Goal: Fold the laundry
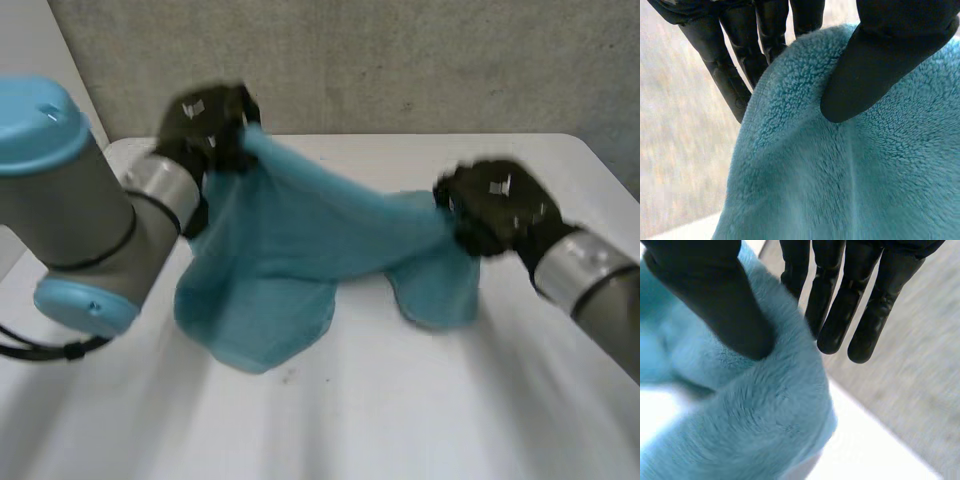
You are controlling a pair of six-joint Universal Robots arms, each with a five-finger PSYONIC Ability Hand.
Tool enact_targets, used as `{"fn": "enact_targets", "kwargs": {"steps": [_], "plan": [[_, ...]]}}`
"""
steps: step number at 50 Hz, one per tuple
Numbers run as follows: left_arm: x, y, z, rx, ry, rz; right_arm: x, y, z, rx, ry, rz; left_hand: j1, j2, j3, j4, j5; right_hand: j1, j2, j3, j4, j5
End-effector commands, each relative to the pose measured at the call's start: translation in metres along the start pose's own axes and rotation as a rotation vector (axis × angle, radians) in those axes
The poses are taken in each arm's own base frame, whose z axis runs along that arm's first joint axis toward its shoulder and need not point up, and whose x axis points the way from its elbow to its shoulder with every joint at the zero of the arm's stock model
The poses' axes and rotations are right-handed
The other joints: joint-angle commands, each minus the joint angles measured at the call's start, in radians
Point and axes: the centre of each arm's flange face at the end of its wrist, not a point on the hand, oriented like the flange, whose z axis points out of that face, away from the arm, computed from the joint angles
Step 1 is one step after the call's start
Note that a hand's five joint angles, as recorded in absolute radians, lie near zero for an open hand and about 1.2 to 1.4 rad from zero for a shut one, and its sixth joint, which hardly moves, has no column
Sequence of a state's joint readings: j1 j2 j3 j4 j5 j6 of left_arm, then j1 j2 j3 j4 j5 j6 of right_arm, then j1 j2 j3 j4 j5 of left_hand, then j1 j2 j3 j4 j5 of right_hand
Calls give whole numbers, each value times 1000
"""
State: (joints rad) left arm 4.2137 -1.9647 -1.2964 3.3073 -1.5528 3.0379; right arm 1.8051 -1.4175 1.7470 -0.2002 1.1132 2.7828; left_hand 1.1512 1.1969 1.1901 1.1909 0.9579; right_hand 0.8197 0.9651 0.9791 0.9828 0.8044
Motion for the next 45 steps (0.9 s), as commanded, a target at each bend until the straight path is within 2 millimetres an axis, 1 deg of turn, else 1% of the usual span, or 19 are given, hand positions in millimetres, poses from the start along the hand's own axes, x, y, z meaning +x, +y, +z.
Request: {"fn": "enact_targets", "kwargs": {"steps": [1, 7, 9, 16, 18, 20, 21, 23, 26, 28, 29, 31, 32, 34, 37, 39, 40, 44, 45], "plan": [[8, 44, -27, -218, 14, 80, 10, 6, -25, -234, -71, -147, 245, 199, 206, 205, 264, -557, -703, -717, -721, -717], [21, 55, -49, -286, 52, 90, 30, -29, -14, -137, -8, -41, 245, 199, 206, 205, 264, -603, -748, -762, -766, -762], [27, 54, -68, -318, 70, 93, 45, -50, -5, -67, 23, 48, 245, 199, 206, 205, 264, -600, -745, -759, -763, -759], [33, 53, -105, -370, 94, 101, 54, -39, 36, -88, -59, 179, 245, 199, 206, 205, 264, -591, -736, -750, -754, -750], [35, 50, -113, -368, 100, 104, 47, -39, 44, -97, -102, 186, 245, 199, 206, 205, 264, -585, -730, -744, -748, -744], [37, 42, -130, -353, 111, 108, 18, -40, 59, -128, -211, 198, 245, 199, 206, 205, 264, -579, -725, -739, -742, -738], [37, 42, -130, -353, 111, 108, 18, -40, 59, -128, -212, 198, 245, 199, 206, 205, 264, -579, -724, -739, -742, -738], [39, 34, -143, -333, 121, 108, -7, -29, 73, -182, -302, 200, 245, 199, 206, 205, 264, -579, -724, -739, -742, -738], [39, 32, -149, -330, 126, 108, -18, -22, 79, -205, -340, 183, 245, 199, 206, 205, 264, -579, -724, -739, -742, -738], [41, 30, -158, -324, 136, 109, -43, -13, 84, -228, -421, 122, 245, 199, 206, 205, 264, -573, -719, -733, -736, -733], [41, 30, -158, -324, 136, 109, -44, -13, 84, -228, -421, 122, 245, 199, 206, 205, 264, -573, -719, -733, -736, -732], [43, 33, -165, -346, 147, 112, -72, 0, 87, -256, -503, 63, 245, 199, 206, 205, 264, -562, -707, -721, -725, -721], [43, 33, -166, -346, 147, 112, -72, 0, 87, -256, -504, 63, 245, 199, 206, 205, 264, -562, -707, -721, -725, -721], [45, 37, -171, -368, 159, 116, -94, 12, 86, -292, -567, 31, 245, 199, 206, 205, 264, -553, -698, -712, -716, -712], [45, 38, -173, -377, 158, 117, -102, 19, 86, -313, -588, 19, 245, 199, 206, 205, 264, -520, -666, -680, -684, -680], [45, 39, -173, -383, 155, 117, -112, 27, 86, -326, -612, -6, 245, 199, 206, 205, 264, -334, -479, -493, -497, -493], [45, 39, -173, -383, 155, 117, -112, 27, 86, -326, -612, -6, 245, 199, 206, 205, 264, -333, -478, -492, -496, -492], [42, 37, -167, -371, 144, 123, -111, 22, 91, -298, -605, -29, 245, 199, 206, 205, 264, 106, -40, -54, -57, -53], [42, 37, -167, -371, 144, 123, -111, 22, 91, -298, -604, -29, 245, 199, 206, 205, 264, 108, -38, -52, -55, -51]]}}
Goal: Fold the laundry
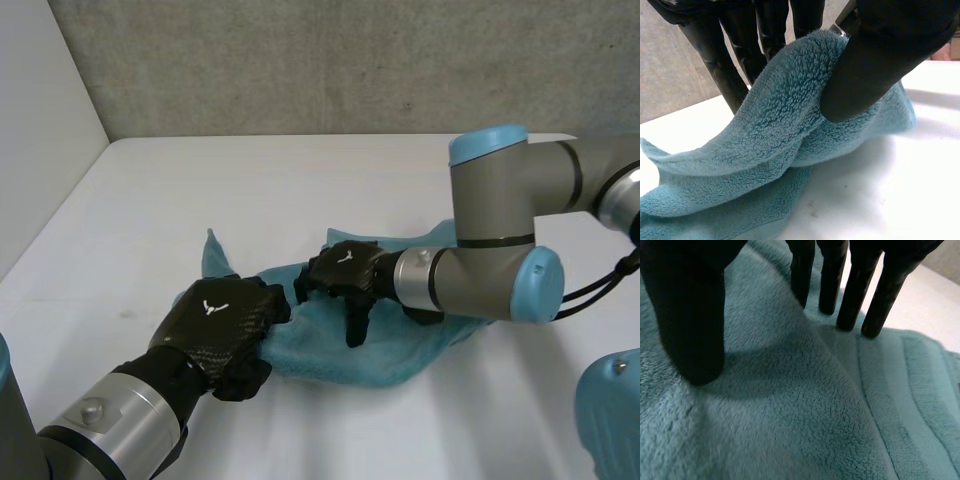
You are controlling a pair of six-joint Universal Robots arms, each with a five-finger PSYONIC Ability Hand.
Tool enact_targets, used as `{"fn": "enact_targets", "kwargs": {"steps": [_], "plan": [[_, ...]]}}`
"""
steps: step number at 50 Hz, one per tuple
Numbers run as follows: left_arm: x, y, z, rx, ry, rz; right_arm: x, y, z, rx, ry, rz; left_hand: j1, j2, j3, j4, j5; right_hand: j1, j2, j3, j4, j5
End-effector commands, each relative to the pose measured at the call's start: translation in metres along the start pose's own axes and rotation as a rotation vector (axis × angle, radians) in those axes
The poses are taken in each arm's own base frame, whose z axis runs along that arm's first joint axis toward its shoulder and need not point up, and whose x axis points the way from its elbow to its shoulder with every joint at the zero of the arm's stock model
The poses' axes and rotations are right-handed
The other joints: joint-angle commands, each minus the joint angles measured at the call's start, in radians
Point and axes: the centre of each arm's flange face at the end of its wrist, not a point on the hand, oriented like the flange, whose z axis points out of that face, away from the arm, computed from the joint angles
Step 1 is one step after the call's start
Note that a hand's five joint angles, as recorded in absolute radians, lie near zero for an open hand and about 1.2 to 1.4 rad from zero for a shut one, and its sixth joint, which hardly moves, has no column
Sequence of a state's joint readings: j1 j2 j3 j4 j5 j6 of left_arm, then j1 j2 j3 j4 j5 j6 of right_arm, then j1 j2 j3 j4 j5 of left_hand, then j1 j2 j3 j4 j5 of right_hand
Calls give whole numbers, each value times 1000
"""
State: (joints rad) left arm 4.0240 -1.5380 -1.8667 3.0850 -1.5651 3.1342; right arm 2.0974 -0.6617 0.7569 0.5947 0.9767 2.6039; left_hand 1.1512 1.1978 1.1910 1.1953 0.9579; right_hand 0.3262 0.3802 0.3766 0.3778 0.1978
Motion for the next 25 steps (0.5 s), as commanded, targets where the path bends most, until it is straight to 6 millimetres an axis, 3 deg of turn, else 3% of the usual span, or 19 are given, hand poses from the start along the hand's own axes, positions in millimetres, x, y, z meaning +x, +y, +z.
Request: {"fn": "enact_targets", "kwargs": {"steps": [1, 2, 3, 5, 6, 8, 9, 11, 12, 13, 14, 16, 17, 19, 25], "plan": [[-7, -6, 8, 17, -24, 14, 4, -7, 6, 23, 21, -50, 245, 198, 205, 201, 264, 909, 855, 859, 858, 863], [-13, -13, 13, 41, -43, 27, 11, -18, 5, 60, 54, -75, 245, 198, 205, 201, 264, 1068, 1014, 1018, 1017, 1022], [-13, -13, 13, 42, -44, 27, 12, -18, 5, 61, 54, -75, 245, 198, 205, 201, 264, 1070, 1016, 1020, 1018, 1024], [-23, -30, 26, 98, -79, 79, 28, -53, -6, 148, 176, -138, 245, 198, 205, 201, 264, 1070, 1016, 1020, 1019, 1024], [-23, -30, 26, 99, -79, 80, 28, -53, -6, 149, 177, -138, 245, 198, 205, 201, 264, 1070, 1016, 1020, 1019, 1024], [-33, -60, 43, 205, -118, 151, 55, -92, -22, 280, 386, -163, 245, 198, 205, 201, 264, 1070, 1016, 1020, 1019, 1024], [-33, -60, 43, 205, -118, 151, 56, -92, -22, 281, 387, -163, 245, 198, 205, 201, 264, 1070, 1016, 1020, 1019, 1024], [-40, -100, 61, 359, -160, 220, 79, -127, -44, 450, 561, -145, 245, 198, 205, 201, 264, 1070, 1016, 1020, 1019, 1024], [-40, -101, 61, 360, -160, 221, 79, -127, -44, 451, 562, -145, 245, 198, 205, 201, 264, 1070, 1016, 1020, 1019, 1024], [-43, -125, 70, 449, -185, 253, 83, -141, -56, 519, 622, -139, 245, 198, 205, 201, 264, 1070, 1016, 1020, 1019, 1024], [-43, -125, 70, 449, -186, 254, 83, -141, -56, 520, 623, -139, 245, 198, 205, 201, 264, 1070, 1016, 1020, 1019, 1024], [-54, -169, 81, 612, -269, 297, 90, -164, -91, 627, 719, -107, 245, 198, 205, 201, 264, 1070, 1016, 1020, 1019, 1024], [-54, -169, 81, 613, -270, 297, 90, -164, -92, 627, 719, -107, 245, 198, 205, 201, 264, 1070, 1016, 1020, 1019, 1024], [-66, -197, 85, 733, -366, 311, 95, -157, -114, 624, 768, -83, 245, 198, 205, 201, 264, 1070, 1016, 1020, 1019, 1024], [-70, -198, 94, 787, -408, 314, 83, -138, -129, 626, 777, -91, 245, 198, 205, 201, 264, 1070, 1016, 1020, 1019, 1024]]}}
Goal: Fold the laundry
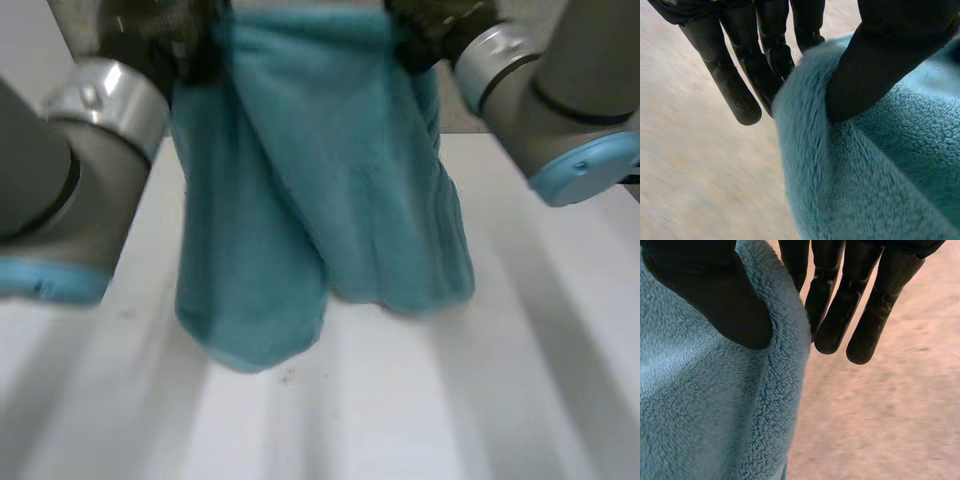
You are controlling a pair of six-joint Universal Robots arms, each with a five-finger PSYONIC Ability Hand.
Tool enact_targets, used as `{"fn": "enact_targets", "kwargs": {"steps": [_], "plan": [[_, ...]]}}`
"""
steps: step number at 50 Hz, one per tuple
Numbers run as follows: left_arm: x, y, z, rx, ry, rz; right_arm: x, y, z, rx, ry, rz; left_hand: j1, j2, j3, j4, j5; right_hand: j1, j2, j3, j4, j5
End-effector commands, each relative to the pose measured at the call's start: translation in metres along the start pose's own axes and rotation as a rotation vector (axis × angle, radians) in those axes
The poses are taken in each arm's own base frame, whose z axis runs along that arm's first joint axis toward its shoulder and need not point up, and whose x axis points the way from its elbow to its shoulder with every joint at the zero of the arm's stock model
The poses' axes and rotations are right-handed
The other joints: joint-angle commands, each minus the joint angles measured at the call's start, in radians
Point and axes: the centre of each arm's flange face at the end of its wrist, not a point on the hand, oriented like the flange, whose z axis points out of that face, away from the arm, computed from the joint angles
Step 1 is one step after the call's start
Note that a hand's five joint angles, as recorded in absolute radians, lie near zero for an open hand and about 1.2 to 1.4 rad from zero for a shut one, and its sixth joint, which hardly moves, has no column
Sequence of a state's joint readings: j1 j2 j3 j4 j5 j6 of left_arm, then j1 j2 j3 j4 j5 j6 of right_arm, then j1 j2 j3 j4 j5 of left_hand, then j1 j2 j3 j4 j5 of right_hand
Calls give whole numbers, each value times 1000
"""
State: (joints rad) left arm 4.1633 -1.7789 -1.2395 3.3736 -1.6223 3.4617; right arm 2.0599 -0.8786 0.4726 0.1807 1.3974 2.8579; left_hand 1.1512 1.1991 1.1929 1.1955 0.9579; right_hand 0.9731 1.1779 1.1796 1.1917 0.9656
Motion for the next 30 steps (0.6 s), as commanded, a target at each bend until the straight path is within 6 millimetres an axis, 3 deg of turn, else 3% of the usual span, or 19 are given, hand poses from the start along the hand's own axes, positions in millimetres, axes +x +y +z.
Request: {"fn": "enact_targets", "kwargs": {"steps": [1, 2, 3, 4, 5, 7, 8, 10, 11, 13, 16, 18, 21, 24, 26, 27, 29, 30], "plan": [[-5, 4, 22, 101, -103, 29, 15, 5, -45, 3, 47, -2, 245, 197, 203, 201, 264, 423, 218, 217, 205, 256], [3, 21, 13, 46, -76, 32, 13, 13, -55, -12, 44, -3, 245, 197, 203, 201, 264, 423, 218, 217, 205, 256], [3, 21, 13, 45, -75, 32, 13, 13, -55, -12, 44, -3, 245, 197, 203, 201, 264, 423, 218, 217, 205, 256], [11, 39, 1, -20, -48, 36, 11, 21, -65, -38, 37, -1, 245, 197, 203, 201, 264, 423, 218, 217, 205, 256], [11, 39, 1, -21, -47, 36, 7, 34, -77, -87, 16, 6, 245, 197, 203, 201, 264, 423, 218, 217, 205, 256], [29, 73, -29, -163, 23, 42, 2, 46, -89, -135, -6, 9, 245, 197, 203, 201, 264, 423, 218, 217, 205, 256], [29, 74, -29, -163, 23, 42, 2, 46, -89, -136, -6, 9, 245, 197, 203, 201, 264, 423, 218, 217, 205, 256], [44, 102, -64, -300, 88, 50, -6, 71, -114, -234, -49, 0, 245, 197, 203, 201, 264, 423, 218, 217, 205, 256], [44, 102, -64, -301, 88, 50, -6, 71, -114, -235, -50, 0, 245, 197, 203, 201, 264, 423, 218, 217, 205, 256], [60, 119, -98, -404, 147, 48, -11, 91, -135, -315, -83, -29, 245, 197, 203, 201, 264, 423, 218, 217, 205, 256], [69, 122, -114, -444, 182, 34, -13, 99, -142, -347, -91, -48, 245, 197, 203, 201, 264, 423, 218, 217, 205, 256], [86, 122, -142, -506, 247, -6, -11, 108, -150, -385, -92, -83, 245, 197, 203, 201, 264, 423, 218, 217, 205, 256], [94, 116, -157, -554, 286, -51, -8, 108, -150, -386, -84, -110, 173, 125, 131, 128, 192, 423, 218, 217, 205, 256], [94, 110, -159, -562, 288, -69, -6, 106, -149, -379, -79, -118, 72, 24, 31, 28, 91, 423, 218, 217, 205, 256], [88, 95, -154, -540, 278, -83, -3, 99, -146, -356, -66, -125, -278, -326, -320, -322, -259, 423, 218, 217, 205, 256], [88, 95, -154, -539, 278, -83, -3, 99, -146, -356, -66, -125, -280, -328, -322, -324, -261, 423, 218, 217, 205, 256], [84, 88, -143, -511, 257, -89, -1, 93, -146, -336, -61, -129, -704, -752, -746, -748, -685, 423, 218, 217, 205, 256], [84, 88, -143, -511, 257, -89, -1, 93, -146, -336, -61, -129, -706, -754, -747, -750, -687, 423, 218, 217, 205, 256]]}}
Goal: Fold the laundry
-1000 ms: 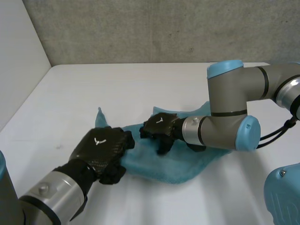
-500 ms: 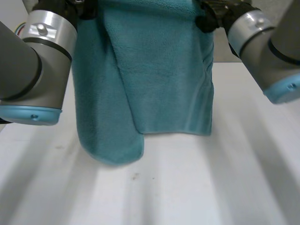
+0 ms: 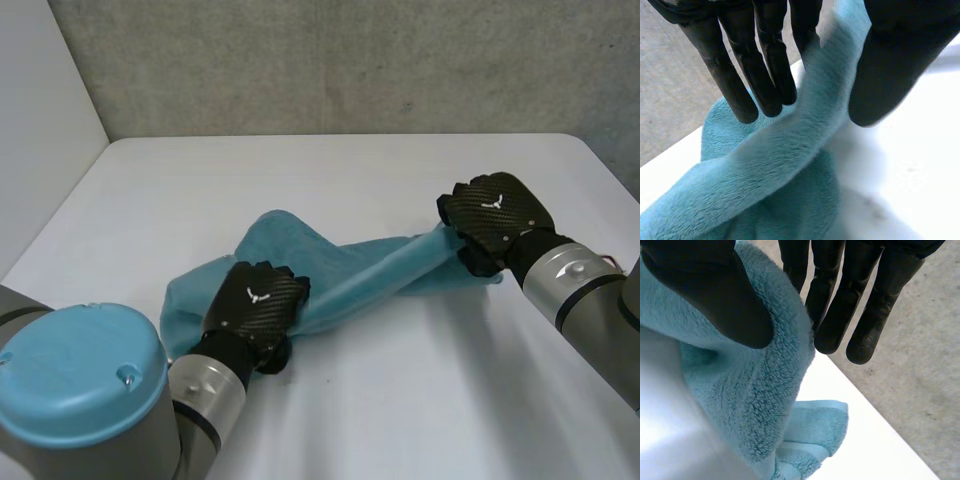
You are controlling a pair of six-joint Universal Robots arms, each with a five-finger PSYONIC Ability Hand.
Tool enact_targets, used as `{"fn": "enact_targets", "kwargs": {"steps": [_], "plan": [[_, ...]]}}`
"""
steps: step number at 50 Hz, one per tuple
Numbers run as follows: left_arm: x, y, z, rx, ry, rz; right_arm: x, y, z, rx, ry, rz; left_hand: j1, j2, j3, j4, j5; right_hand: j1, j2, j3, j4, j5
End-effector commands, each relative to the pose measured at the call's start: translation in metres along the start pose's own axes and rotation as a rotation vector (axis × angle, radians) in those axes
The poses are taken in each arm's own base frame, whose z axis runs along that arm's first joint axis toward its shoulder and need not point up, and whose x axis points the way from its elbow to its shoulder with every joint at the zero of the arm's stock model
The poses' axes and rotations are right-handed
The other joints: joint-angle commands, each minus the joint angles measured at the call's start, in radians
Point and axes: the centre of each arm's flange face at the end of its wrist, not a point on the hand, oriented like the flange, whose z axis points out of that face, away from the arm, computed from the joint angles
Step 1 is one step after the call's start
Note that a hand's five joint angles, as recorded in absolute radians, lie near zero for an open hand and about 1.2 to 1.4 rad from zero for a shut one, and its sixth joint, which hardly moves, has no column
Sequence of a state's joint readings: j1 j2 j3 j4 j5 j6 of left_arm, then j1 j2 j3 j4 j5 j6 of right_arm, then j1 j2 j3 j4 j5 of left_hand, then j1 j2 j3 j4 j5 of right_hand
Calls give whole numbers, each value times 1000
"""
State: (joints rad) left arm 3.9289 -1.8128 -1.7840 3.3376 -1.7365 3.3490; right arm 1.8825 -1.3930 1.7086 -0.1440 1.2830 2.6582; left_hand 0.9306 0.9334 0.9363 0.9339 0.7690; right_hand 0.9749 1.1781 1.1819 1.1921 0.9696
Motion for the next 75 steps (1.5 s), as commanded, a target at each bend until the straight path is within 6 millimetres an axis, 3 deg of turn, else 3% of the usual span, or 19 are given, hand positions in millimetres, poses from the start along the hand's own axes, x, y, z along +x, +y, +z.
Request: {"fn": "enact_targets", "kwargs": {"steps": [1, 2, 4, 7, 8, 9, 12, 15, 26, 31, 39, 47, 67, 73, 75], "plan": [[-16, -32, 3, 62, -41, -40, 8, -14, -2, 48, 23, -17, -671, -674, -677, -674, -684, 421, 218, 214, 204, 252], [-16, -32, 3, 62, -41, -40, 8, -15, -3, 51, 28, -20, -673, -676, -679, -676, -686, 421, 218, 214, 204, 252], [-43, -38, 17, 71, -111, -62, 8, -16, -4, 59, 31, -24, -738, -741, -743, -741, -751, 421, 218, 214, 204, 252], [-60, -39, 25, 76, -150, -72, 6, -16, -7, 64, 23, -26, -738, -740, -743, -741, -751, 421, 218, 214, 204, 252], [-79, -41, 34, 85, -178, -82, 6, -16, -7, 64, 23, -26, -729, -732, -735, -732, -742, 421, 218, 214, 204, 252], [-79, -41, 34, 85, -178, -82, 5, -15, -7, 73, 18, -30, -729, -732, -735, -732, -742, 421, 218, 214, 204, 252], [-111, -51, 53, 139, -104, -89, 1, -14, -6, 102, -7, -36, -659, -661, -664, -662, -672, 421, 218, 214, 204, 252], [-118, -47, 62, 120, -24, -97, -1, -13, -6, 117, -15, -39, -612, -614, -617, -615, -625, 421, 218, 214, 204, 252], [-127, -24, 63, -63, 30, -157, 7, -6, -5, 95, 3, -31, -283, -285, -288, -286, -296, 421, 218, 214, 204, 252], [-126, -3, 77, -112, 42, -108, 5, -3, -5, 89, -4, -29, -168, -171, -174, -171, -181, 421, 218, 214, 204, 252], [-122, 23, 95, -170, 74, 10, 2, 0, -6, 77, -12, -25, -230, -233, -235, -233, -243, 421, 218, 214, 204, 252], [-122, 33, 108, -180, 79, 17, -1, 2, -7, 71, -22, -22, -271, -274, -277, -274, -284, 421, 218, 214, 204, 252], [-119, 40, 113, -191, 92, 21, -7, 15, -4, 33, -42, -45, -391, -394, -397, -395, -404, 421, 218, 214, 204, 252], [-120, 38, 116, -183, 88, 24, -7, 16, -3, 31, -43, -46, -59, -62, -65, -63, -72, 421, 218, 214, 204, 252], [-120, 35, 116, -174, 85, 27, -6, 15, -2, 33, -42, -47, 285, 282, 279, 282, 272, 421, 218, 214, 204, 252]]}}
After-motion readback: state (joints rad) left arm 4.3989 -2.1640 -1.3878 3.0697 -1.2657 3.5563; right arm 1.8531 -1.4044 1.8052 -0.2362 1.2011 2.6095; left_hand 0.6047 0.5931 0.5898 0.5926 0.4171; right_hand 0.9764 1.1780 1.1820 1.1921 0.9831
